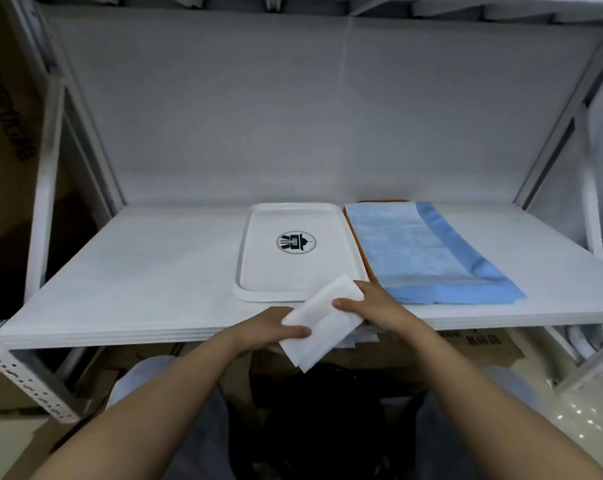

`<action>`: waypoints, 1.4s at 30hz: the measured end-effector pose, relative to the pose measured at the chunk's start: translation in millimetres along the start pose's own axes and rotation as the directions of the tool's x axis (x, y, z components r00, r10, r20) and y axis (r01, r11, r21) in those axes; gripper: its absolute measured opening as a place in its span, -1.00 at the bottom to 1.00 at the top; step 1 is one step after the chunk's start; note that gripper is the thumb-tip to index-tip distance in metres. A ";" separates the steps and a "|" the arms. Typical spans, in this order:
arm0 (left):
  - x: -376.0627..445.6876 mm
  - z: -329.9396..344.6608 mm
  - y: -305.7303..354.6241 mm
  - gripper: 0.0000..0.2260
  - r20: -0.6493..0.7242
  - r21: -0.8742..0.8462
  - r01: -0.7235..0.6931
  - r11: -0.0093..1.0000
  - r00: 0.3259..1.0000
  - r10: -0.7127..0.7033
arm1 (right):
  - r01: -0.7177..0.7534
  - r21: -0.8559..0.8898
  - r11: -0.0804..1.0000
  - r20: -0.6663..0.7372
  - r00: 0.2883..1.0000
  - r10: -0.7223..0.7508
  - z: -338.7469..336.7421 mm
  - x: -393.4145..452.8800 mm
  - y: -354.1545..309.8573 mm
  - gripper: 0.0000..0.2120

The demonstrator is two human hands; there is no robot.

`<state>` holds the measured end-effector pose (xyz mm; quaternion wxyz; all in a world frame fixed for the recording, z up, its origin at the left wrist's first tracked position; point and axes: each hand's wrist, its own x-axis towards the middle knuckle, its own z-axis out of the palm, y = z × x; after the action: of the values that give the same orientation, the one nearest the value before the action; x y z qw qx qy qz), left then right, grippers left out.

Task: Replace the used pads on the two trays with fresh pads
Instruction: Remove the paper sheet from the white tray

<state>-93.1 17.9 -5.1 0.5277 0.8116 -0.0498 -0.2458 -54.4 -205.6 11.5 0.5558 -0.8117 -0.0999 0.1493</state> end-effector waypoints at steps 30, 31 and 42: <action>32.6 72.8 -91.8 -0.80 -0.054 0.785 0.010 0.619 0.997 0.053 | -0.143 -0.389 0.910 -0.025 0.989 0.145 95.8 -30.6 149.7 -0.76; 35.9 74.8 -93.8 -0.79 -0.059 0.799 0.017 0.601 0.997 0.050 | -0.143 -0.395 0.908 -0.017 0.989 0.149 96.4 -29.4 152.7 -0.77; 80.8 102.1 -124.1 -0.73 -0.032 0.739 0.102 0.665 0.993 -0.117 | 0.028 -0.886 0.463 0.167 0.950 0.263 102.7 7.1 184.2 -0.73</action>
<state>-90.7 -40.2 -175.3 0.1380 0.9548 -0.1010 -0.2430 -84.7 -180.4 -195.8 0.0277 -0.9559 -0.1830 0.2282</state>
